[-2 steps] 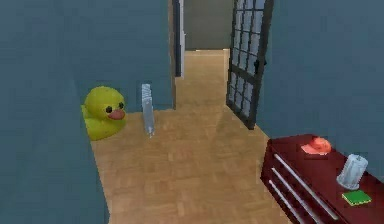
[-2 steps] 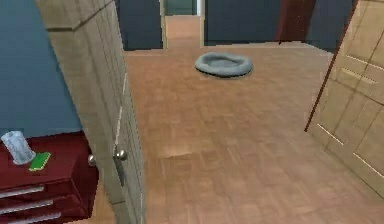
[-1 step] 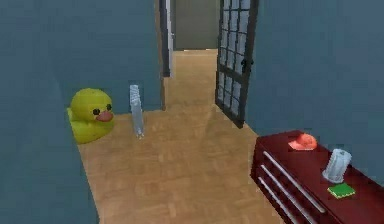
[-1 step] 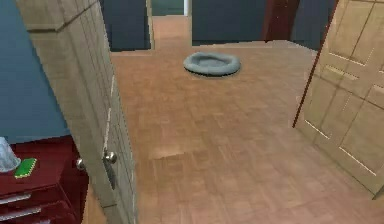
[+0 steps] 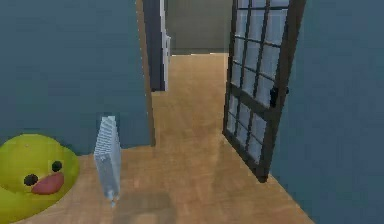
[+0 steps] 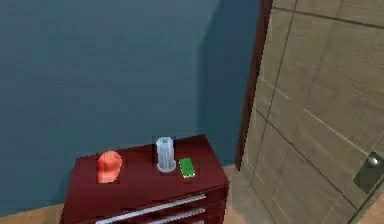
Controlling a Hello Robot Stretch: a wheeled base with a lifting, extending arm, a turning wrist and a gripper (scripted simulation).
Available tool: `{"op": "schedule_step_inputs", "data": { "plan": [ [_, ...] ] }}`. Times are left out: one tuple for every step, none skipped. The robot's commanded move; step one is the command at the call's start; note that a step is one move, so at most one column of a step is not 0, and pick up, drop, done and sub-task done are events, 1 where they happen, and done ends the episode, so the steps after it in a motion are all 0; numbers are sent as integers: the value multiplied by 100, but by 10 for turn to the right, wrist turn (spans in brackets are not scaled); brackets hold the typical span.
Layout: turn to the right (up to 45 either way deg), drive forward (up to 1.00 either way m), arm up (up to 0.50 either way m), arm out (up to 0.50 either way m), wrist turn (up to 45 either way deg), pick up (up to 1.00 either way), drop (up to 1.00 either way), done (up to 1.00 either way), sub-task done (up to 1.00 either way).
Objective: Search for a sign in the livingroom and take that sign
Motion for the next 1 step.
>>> {"op": "schedule_step_inputs", "data": {
  "plan": [
    [0, 100, 0, 0, 0, 0, 0, 0, 0]
  ]
}}
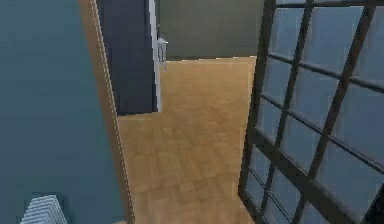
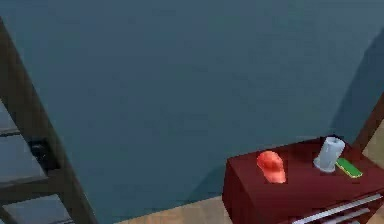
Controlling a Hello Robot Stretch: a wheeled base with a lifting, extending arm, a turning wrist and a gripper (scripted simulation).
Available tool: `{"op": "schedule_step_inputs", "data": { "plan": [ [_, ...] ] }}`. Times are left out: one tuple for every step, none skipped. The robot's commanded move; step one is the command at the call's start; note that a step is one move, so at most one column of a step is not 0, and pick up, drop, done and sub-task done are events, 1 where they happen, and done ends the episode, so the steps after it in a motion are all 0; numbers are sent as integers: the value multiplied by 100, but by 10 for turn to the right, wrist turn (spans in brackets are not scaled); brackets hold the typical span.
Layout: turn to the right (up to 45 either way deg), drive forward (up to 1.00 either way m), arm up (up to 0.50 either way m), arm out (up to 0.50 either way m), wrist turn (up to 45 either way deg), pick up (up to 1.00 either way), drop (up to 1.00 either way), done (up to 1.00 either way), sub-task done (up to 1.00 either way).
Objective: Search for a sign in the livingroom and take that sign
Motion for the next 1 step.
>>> {"op": "schedule_step_inputs", "data": {
  "plan": [
    [0, 100, 0, 0, 0, 0, 0, 0, 0]
  ]
}}
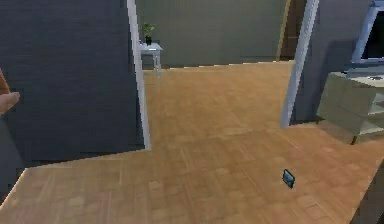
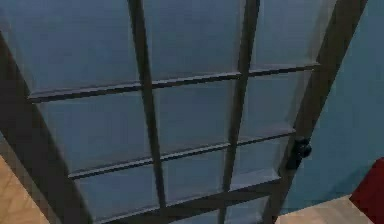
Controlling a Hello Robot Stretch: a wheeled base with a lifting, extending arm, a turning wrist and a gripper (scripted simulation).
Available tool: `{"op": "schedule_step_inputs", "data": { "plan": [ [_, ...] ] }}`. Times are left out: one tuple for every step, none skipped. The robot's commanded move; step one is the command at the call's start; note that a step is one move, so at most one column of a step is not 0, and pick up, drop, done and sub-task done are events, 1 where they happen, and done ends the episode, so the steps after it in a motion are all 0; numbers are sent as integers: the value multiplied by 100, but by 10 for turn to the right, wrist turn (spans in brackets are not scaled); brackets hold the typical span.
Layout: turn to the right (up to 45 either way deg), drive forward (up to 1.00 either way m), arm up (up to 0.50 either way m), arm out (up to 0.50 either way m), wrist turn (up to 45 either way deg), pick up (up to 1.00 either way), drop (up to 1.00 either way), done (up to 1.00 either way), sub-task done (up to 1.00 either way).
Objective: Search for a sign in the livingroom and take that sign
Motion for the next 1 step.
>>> {"op": "schedule_step_inputs", "data": {
  "plan": [
    [0, 40, 0, 0, 0, 0, 0, 0, 0]
  ]
}}
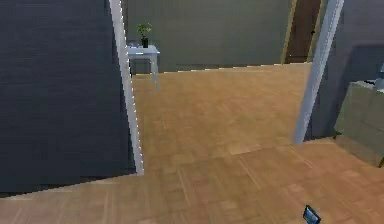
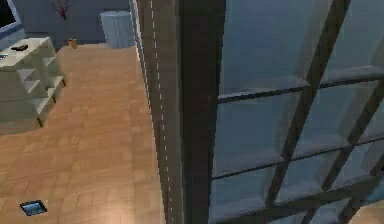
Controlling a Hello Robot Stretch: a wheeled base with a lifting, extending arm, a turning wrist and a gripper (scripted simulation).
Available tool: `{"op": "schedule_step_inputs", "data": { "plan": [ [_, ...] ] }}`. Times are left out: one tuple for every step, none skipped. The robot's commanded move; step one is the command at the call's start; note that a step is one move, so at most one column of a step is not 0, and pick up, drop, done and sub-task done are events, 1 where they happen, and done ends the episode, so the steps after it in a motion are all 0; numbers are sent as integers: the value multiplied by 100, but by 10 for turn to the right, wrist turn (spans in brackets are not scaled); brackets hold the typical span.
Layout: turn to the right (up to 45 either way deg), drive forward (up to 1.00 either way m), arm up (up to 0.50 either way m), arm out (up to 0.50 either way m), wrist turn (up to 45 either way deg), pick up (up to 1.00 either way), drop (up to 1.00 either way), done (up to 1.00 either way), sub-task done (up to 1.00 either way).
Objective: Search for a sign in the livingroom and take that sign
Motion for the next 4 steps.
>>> {"op": "schedule_step_inputs", "data": {
  "plan": [
    [390, 0, 0, 0, 0, 0, 0, 0, 0],
    [0, 40, 0, 0, 0, 0, 0, 0, 0],
    [270, 0, 0, 0, 0, 0, 0, 0, 0],
    [0, 100, 0, 0, 0, 0, 0, 0, 0]
  ]
}}
